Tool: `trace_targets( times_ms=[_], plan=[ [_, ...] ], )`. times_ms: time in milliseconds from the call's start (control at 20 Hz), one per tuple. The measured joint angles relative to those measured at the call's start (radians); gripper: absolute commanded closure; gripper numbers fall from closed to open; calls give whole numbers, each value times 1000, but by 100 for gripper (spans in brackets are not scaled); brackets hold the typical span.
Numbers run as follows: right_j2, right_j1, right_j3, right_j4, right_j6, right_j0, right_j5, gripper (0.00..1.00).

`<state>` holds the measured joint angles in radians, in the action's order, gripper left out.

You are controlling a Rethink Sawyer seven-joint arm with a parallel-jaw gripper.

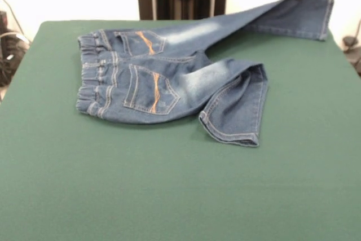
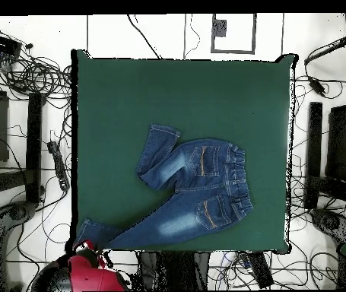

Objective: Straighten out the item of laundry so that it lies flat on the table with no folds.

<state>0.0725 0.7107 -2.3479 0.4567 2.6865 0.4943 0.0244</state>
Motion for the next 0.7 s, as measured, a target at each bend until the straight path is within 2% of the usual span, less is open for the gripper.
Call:
trace_targets(
  times_ms=[250, 550, 700],
  plan=[
    [-1, -32, 1, 0, 0, -30, 0, 100],
    [1, -127, 36, 1, 0, -108, 0, 100],
    [18, -231, 114, 0, 0, -141, 0, 100]
  ],
)
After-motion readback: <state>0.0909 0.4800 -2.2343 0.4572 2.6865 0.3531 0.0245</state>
